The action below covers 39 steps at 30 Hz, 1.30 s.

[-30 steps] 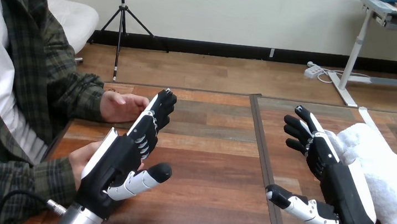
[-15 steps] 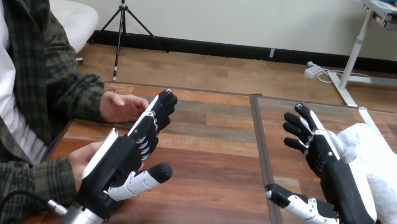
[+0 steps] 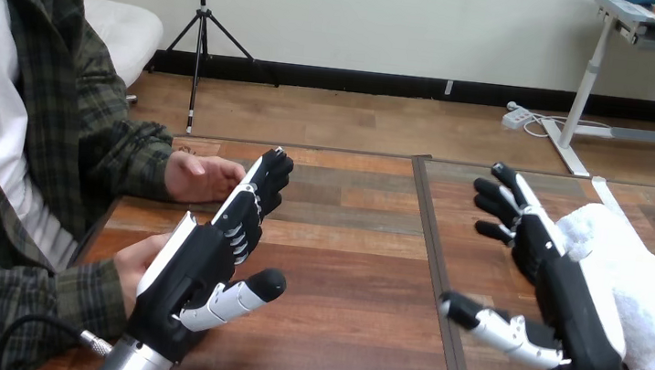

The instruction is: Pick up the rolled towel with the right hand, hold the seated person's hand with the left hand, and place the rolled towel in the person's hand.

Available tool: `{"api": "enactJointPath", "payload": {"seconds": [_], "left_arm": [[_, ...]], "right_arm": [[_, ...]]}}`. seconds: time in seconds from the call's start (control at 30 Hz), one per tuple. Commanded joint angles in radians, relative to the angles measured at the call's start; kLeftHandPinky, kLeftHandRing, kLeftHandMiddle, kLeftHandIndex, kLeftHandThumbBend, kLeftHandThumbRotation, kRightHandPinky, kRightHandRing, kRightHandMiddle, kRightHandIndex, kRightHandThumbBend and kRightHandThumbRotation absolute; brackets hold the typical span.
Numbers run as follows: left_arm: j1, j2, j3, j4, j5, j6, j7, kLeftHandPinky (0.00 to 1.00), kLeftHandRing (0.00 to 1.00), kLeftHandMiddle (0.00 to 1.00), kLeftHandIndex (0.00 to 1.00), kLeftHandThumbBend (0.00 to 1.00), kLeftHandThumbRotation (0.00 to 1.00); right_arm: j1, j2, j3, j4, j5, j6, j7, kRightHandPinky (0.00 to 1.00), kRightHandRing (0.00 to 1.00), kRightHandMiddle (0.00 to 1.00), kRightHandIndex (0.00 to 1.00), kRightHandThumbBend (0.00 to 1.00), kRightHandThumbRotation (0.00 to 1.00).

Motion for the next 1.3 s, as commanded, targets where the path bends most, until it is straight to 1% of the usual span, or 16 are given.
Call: {"api": "enactJointPath", "payload": {"seconds": [0.0, 0.07, 0.17, 0.27, 0.3, 0.37, 0.5, 0.63, 0.77, 0.87, 0.97, 1.0, 1.17, 1.2, 1.27], "left_arm": [[-0.031, -0.005, 0.0, -0.045, 0.011, -0.01, 0.014, 1.0, 1.0, 1.0, 1.0, 1.0, 0.69], [-0.032, -0.005, -0.001, -0.044, 0.013, -0.011, 0.016, 1.0, 1.0, 1.0, 1.0, 1.0, 0.69], [-0.034, -0.006, -0.002, -0.041, 0.009, -0.012, 0.011, 1.0, 1.0, 1.0, 1.0, 1.0, 0.69], [-0.035, -0.007, -0.003, -0.041, 0.01, -0.009, 0.011, 1.0, 1.0, 1.0, 1.0, 1.0, 0.69], [-0.035, -0.008, -0.003, -0.041, 0.011, -0.008, 0.013, 1.0, 1.0, 1.0, 1.0, 1.0, 0.69], [-0.036, -0.009, -0.003, -0.04, 0.013, -0.008, 0.015, 1.0, 1.0, 1.0, 1.0, 1.0, 0.69], [-0.038, -0.012, -0.004, -0.038, 0.009, -0.007, 0.009, 1.0, 1.0, 1.0, 1.0, 1.0, 0.69], [-0.04, -0.014, -0.005, -0.036, 0.008, -0.005, 0.007, 1.0, 1.0, 1.0, 1.0, 1.0, 0.69], [-0.041, -0.015, -0.005, -0.033, 0.016, -0.01, 0.015, 1.0, 1.0, 1.0, 1.0, 1.0, 0.69], [-0.042, -0.017, -0.006, -0.031, 0.013, -0.01, 0.011, 1.0, 1.0, 1.0, 1.0, 1.0, 0.69], [-0.043, -0.018, -0.007, -0.029, 0.011, -0.01, 0.008, 1.0, 1.0, 1.0, 1.0, 1.0, 0.69], [-0.044, -0.019, -0.007, -0.029, 0.012, -0.011, 0.008, 1.0, 1.0, 1.0, 1.0, 1.0, 0.69], [-0.044, -0.02, -0.008, -0.028, 0.016, -0.012, 0.01, 1.0, 1.0, 1.0, 1.0, 1.0, 0.69], [-0.044, -0.022, -0.008, -0.029, 0.014, -0.011, 0.009, 1.0, 1.0, 1.0, 1.0, 1.0, 0.69], [-0.044, -0.023, -0.008, -0.03, 0.011, -0.009, 0.008, 1.0, 1.0, 1.0, 1.0, 1.0, 0.69]], "right_arm": [[-0.032, -0.027, -0.032, -0.106, -0.013, 0.042, -0.032, 0.83, 0.91, 0.91, 0.96, 1.0, 0.6], [-0.032, -0.031, -0.036, -0.124, -0.017, 0.057, -0.037, 0.83, 0.91, 0.91, 0.96, 1.0, 0.6], [-0.033, -0.032, -0.045, -0.172, -0.019, 0.1, -0.049, 0.82, 0.91, 0.91, 0.95, 1.0, 0.6], [-0.031, -0.032, -0.048, -0.215, -0.009, 0.142, -0.047, 0.82, 0.91, 0.91, 0.95, 1.0, 0.59], [-0.036, -0.035, -0.053, -0.242, -0.014, 0.166, -0.052, 0.82, 0.91, 0.91, 0.95, 1.0, 0.59], [-0.04, -0.037, -0.059, -0.275, -0.022, 0.196, -0.058, 0.83, 0.91, 0.91, 0.95, 1.0, 0.58], [-0.047, -0.045, -0.078, -0.347, -0.065, 0.273, -0.089, 0.85, 0.9, 0.92, 0.95, 1.0, 0.57], [-0.058, -0.058, -0.092, -0.388, -0.076, 0.332, -0.099, 0.86, 0.91, 0.92, 0.96, 1.0, 0.55], [-0.078, -0.078, -0.105, -0.399, -0.083, 0.364, -0.105, 0.87, 0.93, 0.92, 0.96, 1.0, 0.54], [-0.096, -0.095, -0.119, -0.39, -0.086, 0.383, -0.112, 0.88, 0.93, 0.91, 0.96, 1.0, 0.53], [-0.11, -0.112, -0.13, -0.392, -0.101, 0.425, -0.118, 0.89, 0.93, 0.91, 0.96, 1.0, 0.54], [-0.119, -0.122, -0.136, -0.387, -0.102, 0.443, -0.118, 0.89, 0.94, 0.91, 0.96, 1.0, 0.54], [-0.151, -0.157, -0.151, -0.366, -0.098, 0.5, -0.109, 0.92, 0.95, 0.92, 0.98, 1.0, 0.56], [-0.162, -0.168, -0.154, -0.359, -0.103, 0.52, -0.109, 0.92, 0.95, 0.92, 0.98, 1.0, 0.56], [-0.175, -0.179, -0.157, -0.353, -0.109, 0.544, -0.111, 0.93, 0.96, 0.93, 0.98, 1.0, 0.56]]}}
